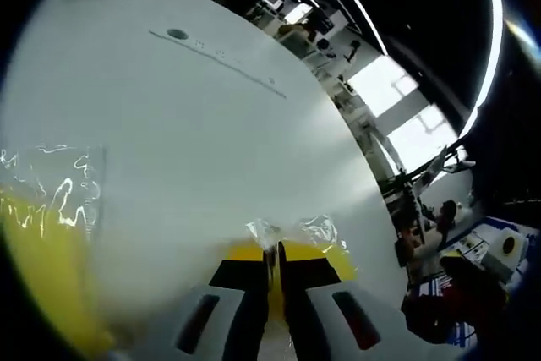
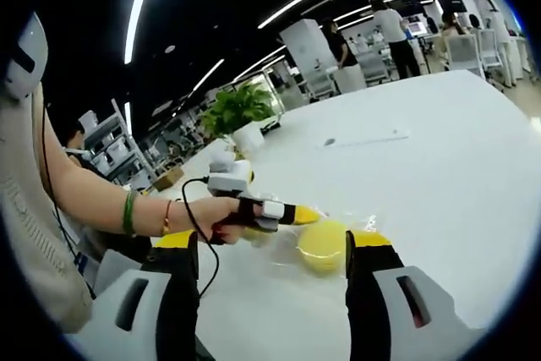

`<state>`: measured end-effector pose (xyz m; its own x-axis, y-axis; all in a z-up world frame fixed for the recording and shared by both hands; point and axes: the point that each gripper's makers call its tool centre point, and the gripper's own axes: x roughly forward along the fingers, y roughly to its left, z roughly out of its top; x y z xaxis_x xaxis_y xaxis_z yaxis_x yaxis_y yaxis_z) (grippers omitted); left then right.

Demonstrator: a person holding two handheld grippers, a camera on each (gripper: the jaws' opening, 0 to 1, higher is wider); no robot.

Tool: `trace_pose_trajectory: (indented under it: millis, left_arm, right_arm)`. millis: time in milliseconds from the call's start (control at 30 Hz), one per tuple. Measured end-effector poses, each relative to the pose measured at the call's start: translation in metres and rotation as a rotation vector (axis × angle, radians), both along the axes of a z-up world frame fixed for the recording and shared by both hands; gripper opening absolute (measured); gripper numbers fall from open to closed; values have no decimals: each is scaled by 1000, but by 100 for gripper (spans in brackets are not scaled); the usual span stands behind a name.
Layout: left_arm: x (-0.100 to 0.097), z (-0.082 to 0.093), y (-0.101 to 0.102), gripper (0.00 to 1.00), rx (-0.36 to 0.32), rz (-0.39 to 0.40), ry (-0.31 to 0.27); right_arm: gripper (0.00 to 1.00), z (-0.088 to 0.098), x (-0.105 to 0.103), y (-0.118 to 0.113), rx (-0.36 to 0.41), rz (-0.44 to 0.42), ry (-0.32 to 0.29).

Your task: Compare the silicone blocks by pressing each to a similar depth, holding the contact briefly, and releasing to observe deformation and rebound differences across the visible hardness samples.

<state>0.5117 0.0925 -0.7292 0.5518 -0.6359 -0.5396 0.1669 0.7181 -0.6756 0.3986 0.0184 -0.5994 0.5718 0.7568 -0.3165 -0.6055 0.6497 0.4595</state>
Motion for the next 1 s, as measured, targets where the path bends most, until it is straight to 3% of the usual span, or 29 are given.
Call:
trace_pose_trajectory:
  millis: [167, 267, 333, 467, 633, 1000]
  left_arm:
    - [0, 8, 7, 18, 62, -54, -55]
    - [-1, 14, 13, 18, 79, -66, -71]
    - [-1, 18, 20, 20, 115, -79, -99]
    - [-4, 31, 29, 22, 115, -82, -121]
    - [-13, 59, 41, 21, 167, -87, -212]
    - [-46, 144, 56, 27, 158, -64, -442]
  right_arm:
    - [67, 1, 0, 2, -5, 4, -5]
    - [68, 0, -1, 2, -45, 12, -40]
    - [68, 1, -1, 4, -44, 14, -40]
    - [67, 8, -4, 7, -39, 16, -52]
    - [67, 18, -9, 11, -33, 16, -57]
    - [69, 44, -25, 17, -49, 15, -122]
